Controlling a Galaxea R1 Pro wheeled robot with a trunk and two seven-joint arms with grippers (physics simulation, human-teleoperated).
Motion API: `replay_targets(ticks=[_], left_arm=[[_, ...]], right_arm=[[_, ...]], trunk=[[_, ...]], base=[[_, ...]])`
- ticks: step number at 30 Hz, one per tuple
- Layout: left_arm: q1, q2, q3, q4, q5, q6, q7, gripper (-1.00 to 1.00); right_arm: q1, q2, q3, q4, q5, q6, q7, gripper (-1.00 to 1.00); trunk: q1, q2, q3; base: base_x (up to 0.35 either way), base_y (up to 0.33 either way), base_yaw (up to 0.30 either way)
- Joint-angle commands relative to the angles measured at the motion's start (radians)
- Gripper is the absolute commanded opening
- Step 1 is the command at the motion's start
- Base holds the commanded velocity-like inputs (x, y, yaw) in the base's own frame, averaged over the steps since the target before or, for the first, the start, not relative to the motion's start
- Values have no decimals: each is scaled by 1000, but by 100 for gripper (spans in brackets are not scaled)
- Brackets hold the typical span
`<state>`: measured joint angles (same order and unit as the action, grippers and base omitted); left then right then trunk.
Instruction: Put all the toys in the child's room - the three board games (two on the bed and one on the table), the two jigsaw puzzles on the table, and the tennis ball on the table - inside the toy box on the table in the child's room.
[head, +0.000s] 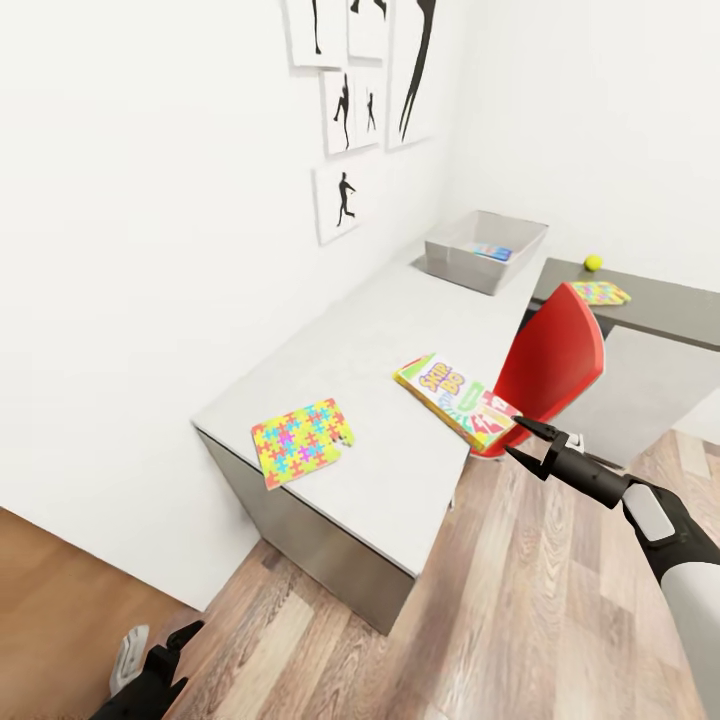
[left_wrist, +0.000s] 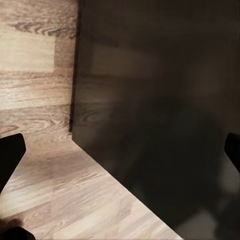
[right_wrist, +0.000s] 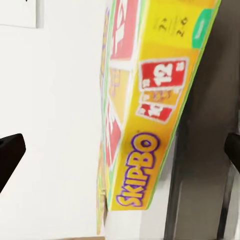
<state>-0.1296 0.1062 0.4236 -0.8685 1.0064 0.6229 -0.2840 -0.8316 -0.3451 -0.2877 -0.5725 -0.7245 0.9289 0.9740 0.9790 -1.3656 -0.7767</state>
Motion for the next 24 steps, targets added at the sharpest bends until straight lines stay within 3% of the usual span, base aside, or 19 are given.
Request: replay_targets(ticks=[1,24], left_arm=[[-1,0,3,0,3,8,-1,100],[-1,-2,1,0,3,8,-3,100]], right_arm=[[0,0,-2,0,2,4,3,100],[0,0,-2,0,2,4,3,100]], trunk=[[0,0,-1],[0,0,-1]], base=[[0,0,115],[0,0,31]])
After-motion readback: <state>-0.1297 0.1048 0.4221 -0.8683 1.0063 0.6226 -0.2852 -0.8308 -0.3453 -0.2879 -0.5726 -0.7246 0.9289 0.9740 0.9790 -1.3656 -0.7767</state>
